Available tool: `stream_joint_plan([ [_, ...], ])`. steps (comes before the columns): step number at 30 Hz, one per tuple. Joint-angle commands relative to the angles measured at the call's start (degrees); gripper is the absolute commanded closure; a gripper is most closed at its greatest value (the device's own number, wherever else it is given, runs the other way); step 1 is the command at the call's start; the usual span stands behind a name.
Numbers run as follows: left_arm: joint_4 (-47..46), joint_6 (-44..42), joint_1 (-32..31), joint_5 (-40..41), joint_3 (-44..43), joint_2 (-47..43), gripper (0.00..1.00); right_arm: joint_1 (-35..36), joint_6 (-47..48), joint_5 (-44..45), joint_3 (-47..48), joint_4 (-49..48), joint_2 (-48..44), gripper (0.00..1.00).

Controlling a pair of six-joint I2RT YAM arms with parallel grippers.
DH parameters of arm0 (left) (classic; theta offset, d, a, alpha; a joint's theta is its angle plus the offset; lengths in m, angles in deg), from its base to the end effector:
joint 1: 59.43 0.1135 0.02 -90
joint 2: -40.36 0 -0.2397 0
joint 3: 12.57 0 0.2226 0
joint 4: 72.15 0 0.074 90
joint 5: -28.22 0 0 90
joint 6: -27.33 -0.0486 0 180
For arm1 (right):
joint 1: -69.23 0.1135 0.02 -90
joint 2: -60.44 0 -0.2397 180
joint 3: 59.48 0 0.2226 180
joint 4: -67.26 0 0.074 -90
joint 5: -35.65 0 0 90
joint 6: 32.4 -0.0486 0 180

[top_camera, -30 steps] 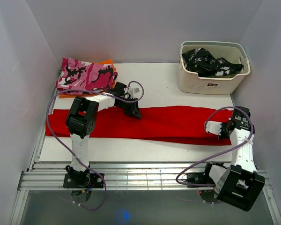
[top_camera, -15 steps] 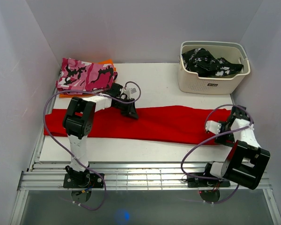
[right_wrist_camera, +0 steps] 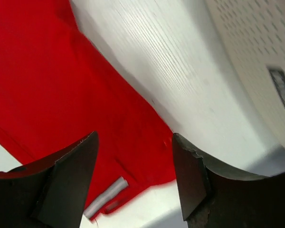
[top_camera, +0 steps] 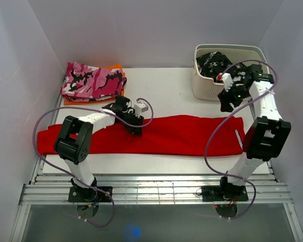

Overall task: Fold and stack the trousers
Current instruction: Fold the trousers

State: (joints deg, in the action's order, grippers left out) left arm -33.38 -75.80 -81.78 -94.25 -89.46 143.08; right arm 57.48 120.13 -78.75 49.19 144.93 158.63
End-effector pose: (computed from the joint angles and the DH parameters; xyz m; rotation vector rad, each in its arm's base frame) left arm 0.2883 -0.1468 0.1464 0.9674 2.4566 -0.8124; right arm 0.3163 -0.0453 0.2822 -1.2033 2.2738 0.1299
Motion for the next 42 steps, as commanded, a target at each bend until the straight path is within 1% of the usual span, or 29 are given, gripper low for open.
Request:
stream_joint_plan([
  [1, -1.3, -8.4, -3.5, 4.5, 2.0, -7.2, 0.54, 6.0, -13.7, -7.0, 3.4, -2.3, 4.5, 0.32],
  [2, -3.4, -9.0, -3.8, 5.2, 2.7, -8.3, 0.52, 7.9, -14.9, -6.8, 3.2, -4.3, 5.3, 0.32],
  [5, -8.3, -10.4, -4.6, 7.9, 5.5, -13.2, 0.39, 11.0, -16.3, -7.6, 4.3, -5.5, 9.6, 0.3],
  [6, -9.4, -10.6, -4.6, 9.3, 6.6, -14.4, 0.32, 11.7, -16.5, -8.0, 4.6, -5.4, 11.5, 0.3],
  [7, -10.6, -10.9, -4.6, 10.0, 6.9, -16.6, 0.27, 11.7, -16.2, -8.2, 4.4, -5.4, 12.5, 0.3],
  [9, -12.7, -10.6, -4.6, 12.0, 7.0, -18.2, 0.14, 14.0, -16.3, -7.8, 3.1, -7.6, 14.0, 0.29],
  [10, -13.4, -10.1, -4.6, 12.8, 6.8, -18.9, 0.02, 14.3, -16.1, -7.6, 1.5, -8.3, 14.6, 0.29],
  [13, -15.7, -6.7, -4.6, 15.5, 4.8, -20.4, 0.02, 16.1, -14.8, -7.1, -0.9, -9.3, 16.4, 0.29],
  [14, -16.3, -3.8, -4.5, 16.4, 4.2, -20.4, 0.02, 16.9, -14.3, -6.8, -1.4, -9.1, 16.9, 0.29],
  [17, -15.0, 1.9, -4.1, 18.1, 0.5, -19.0, 0.02, 18.2, -11.8, -7.0, -3.6, -8.9, 17.2, 0.34],
  [19, -12.8, 3.5, -3.2, 15.9, -1.9, -17.6, 0.02, 18.7, -11.0, -7.1, -4.5, -8.4, 16.7, 0.43],
  [20, -10.7, 4.1, -3.0, 14.1, -4.2, -16.9, 0.02, 19.0, -10.2, -7.0, -5.2, -8.4, 16.5, 0.5],
  [21, -10.0, 5.6, -2.7, 13.4, -5.2, -15.7, 0.02, 19.2, -9.8, -7.1, -5.5, -8.2, 15.9, 0.64],
  [23, -9.1, 7.2, -1.7, 11.4, -6.4, -14.9, 0.05, 19.4, -9.2, -7.4, -5.6, -7.7, 15.2, 0.81],
  [24, -9.0, 8.3, -1.3, 10.7, -7.2, -14.2, 0.1, 19.5, -9.1, -7.6, -5.8, -7.7, 13.9, 0.91],
  [26, -8.9, 11.2, -0.1, 9.0, -7.7, -13.8, 0.14, 19.6, -9.4, -7.7, -6.6, -9.5, 11.6, 0.92],
  [27, -8.7, 12.3, 0.2, 9.2, -8.3, -13.6, 0.18, 19.7, -9.5, -7.9, -8.5, -10.4, 8.4, 0.92],
  [28, -8.5, 14.8, 0.8, 8.9, -8.5, -13.2, 0.2, 19.9, -9.5, -7.9, -10.0, -11.7, 6.3, 0.92],
  [29, -8.0, 15.5, 1.1, 8.0, -8.9, -13.0, 0.21, 20.4, -9.3, -7.9, -11.8, -14.8, 4.3, 0.92],
  [30, -7.8, 16.3, 1.3, 5.9, -9.1, -12.9, 0.21, 20.9, -8.7, -7.3, -14.0, -16.7, -0.3, 0.92],
  [32, -8.1, 18.7, 1.4, 4.4, -9.0, -13.2, 0.21, 23.1, -7.4, -5.4, -22.2, -20.9, -5.2, 0.92],
  [33, -8.5, 19.4, 1.4, 2.3, -8.7, -13.4, 0.21, 24.0, -6.7, -3.1, -25.2, -25.4, -9.9, 0.92],
  [34, -8.8, 20.2, 1.4, 1.4, -7.9, -13.9, 0.19, 24.9, -6.0, -1.9, -31.5, -28.1, -12.4, 0.92],
  [37, -10.6, 24.4, 1.4, -2.9, -6.3, -14.6, 0.16, 29.1, -4.8, 3.8, -40.9, -38.4, -20.8, 0.92],
  [38, -11.5, 25.6, 1.3, -3.8, -5.3, -14.7, 0.11, 31.4, -4.6, 5.6, -47.1, -41.2, -22.8, 0.92],
  [39, -12.1, 28.2, 1.3, -5.0, -4.7, -14.9, 0.11, 32.7, -4.5, 9.6, -50.3, -44.2, -26.4, 0.92],
  [40, -12.8, 29.3, 1.2, -6.7, -4.1, -14.9, 0.1, 34.0, -4.4, 11.6, -53.3, -50.2, -28.1, 0.92],
  [41, -13.7, 30.3, 0.9, -7.3, -3.0, -15.1, 0.1, 36.9, -4.3, 14.3, -58.8, -53.2, -29.6, 0.92],
  [42, -14.3, 32.4, 0.6, -7.8, -2.3, -15.3, 0.09, 38.4, -4.3, 18.9, -61.4, -55.9, -32.2, 0.92],
])
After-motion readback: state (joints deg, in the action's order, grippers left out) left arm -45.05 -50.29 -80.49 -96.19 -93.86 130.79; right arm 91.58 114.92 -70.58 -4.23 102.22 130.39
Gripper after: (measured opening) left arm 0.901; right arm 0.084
